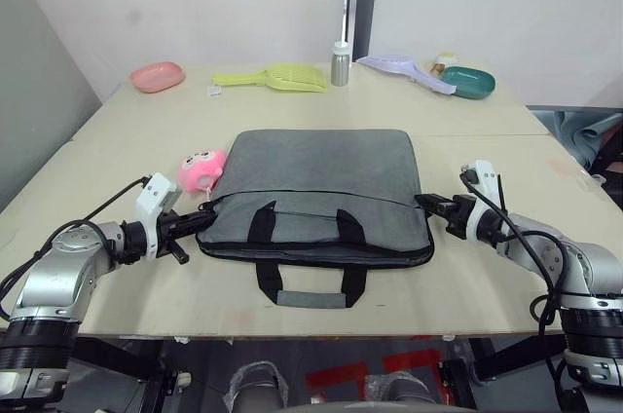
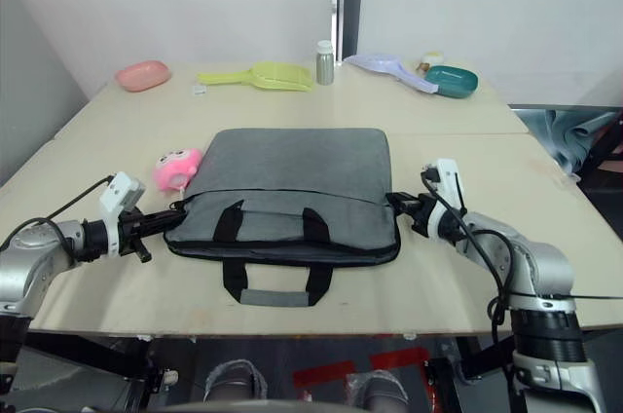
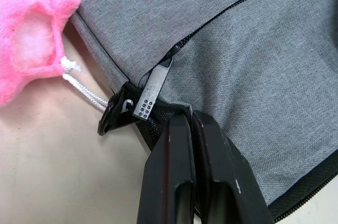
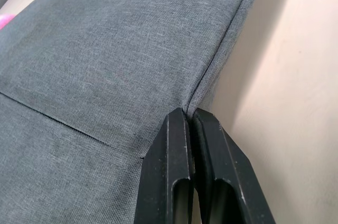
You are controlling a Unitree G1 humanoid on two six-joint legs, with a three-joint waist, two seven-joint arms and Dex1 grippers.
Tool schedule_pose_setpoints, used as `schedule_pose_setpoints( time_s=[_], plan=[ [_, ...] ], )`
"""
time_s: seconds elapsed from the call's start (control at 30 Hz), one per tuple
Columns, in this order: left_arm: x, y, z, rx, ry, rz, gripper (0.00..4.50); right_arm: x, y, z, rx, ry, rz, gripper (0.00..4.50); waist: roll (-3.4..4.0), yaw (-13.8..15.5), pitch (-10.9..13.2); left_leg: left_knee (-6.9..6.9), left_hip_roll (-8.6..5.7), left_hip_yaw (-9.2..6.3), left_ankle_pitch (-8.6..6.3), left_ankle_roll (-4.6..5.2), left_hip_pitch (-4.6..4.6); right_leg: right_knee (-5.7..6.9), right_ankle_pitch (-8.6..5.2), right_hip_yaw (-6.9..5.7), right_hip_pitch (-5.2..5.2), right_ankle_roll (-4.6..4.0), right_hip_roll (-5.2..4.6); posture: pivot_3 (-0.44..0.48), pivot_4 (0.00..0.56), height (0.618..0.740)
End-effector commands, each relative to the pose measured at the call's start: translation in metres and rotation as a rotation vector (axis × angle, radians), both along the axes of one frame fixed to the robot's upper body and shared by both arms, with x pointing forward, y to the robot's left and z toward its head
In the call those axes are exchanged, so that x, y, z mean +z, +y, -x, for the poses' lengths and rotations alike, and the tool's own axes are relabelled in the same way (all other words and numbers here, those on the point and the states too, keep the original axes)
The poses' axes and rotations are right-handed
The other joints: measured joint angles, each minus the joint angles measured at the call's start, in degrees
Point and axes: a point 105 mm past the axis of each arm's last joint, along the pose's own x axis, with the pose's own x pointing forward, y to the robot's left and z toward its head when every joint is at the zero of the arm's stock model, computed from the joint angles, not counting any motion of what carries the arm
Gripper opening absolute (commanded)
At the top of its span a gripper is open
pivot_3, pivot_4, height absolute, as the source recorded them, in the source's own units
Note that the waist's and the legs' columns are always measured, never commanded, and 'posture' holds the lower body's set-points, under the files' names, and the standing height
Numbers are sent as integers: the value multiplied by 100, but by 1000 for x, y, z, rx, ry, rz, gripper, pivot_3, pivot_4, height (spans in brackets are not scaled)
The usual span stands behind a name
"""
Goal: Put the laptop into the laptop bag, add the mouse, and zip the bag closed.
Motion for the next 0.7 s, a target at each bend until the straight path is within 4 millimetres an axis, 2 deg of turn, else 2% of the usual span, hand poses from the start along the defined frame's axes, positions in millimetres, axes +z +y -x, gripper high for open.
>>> schedule_pose_setpoints(
  time_s=[0.03, 0.17, 0.3, 0.4, 0.57, 0.6, 0.63, 0.7],
  plan=[
    [-2, -5, 1, -29, 8, -5, 0, 9, 9, 4, 51, -36, -2, 95, -1, 3, -1, 0, 0, 0, 0, 0, -1, -1, 0, 0, 0, 0, 0, 0, 150, 740],
    [-3, -1, -5, 0, -31, -25, 0, 11, 10, 2, 64, -58, 4, 95, 1, 10, -3, 0, 0, 1, 0, 0, -1, 0, 0, 0, 0, 0, 0, 0, 150, 740],
    [0, 2, -5, -2, -40, -12, 1330, 12, 5, 2, 51, -97, 24, 1382, 0, 19, -4, 4, 0, 1, 0, 0, 1, 4, 0, 1, 0, 0, 0, 0, 150, 740],
    [7, 12, -3, 26, -59, -12, 2420, 18, -9, 3, 46, -156, 101, 2420, 0, 39, -4, 10, -2, 1, 0, 1, -5, 2, 0, 2, 0, 0, -2, 0, 150, 740],
    [56, 41, 4, 78, -229, 97, 4196, 40, -43, 19, 178, -353, 372, 4122, -6, 66, -1, 9, -2, -3, -2, 3, -20, -15, 0, -5, -3, 0, -3, 0, 150, 740],
    [62, 46, 5, 82, -254, 97, 4445, 45, -46, 22, 212, -383, 390, 4375, -6, 62, -1, 6, 0, -4, -2, 3, -20, -17, 0, -6, -3, 0, -1, 0, 150, 740],
    [64, 52, 7, 84, -265, 68, 4500, 51, -51, 24, 217, -400, 388, 4485, -7, 54, -1, 6, 1, -4, -2, 3, -19, -17, 0, -8, -3, 0, 0, 0, 150, 740],
    [66, 65, 9, 94, -274, 4, 4500, 62, -60, 30, 251, -425, 388, 4485, -6, 23, -3, 6, 2, -3, -2, 4, -12, -14, 0, -5, 0, 0, 0, 0, 150, 740]
  ],
)
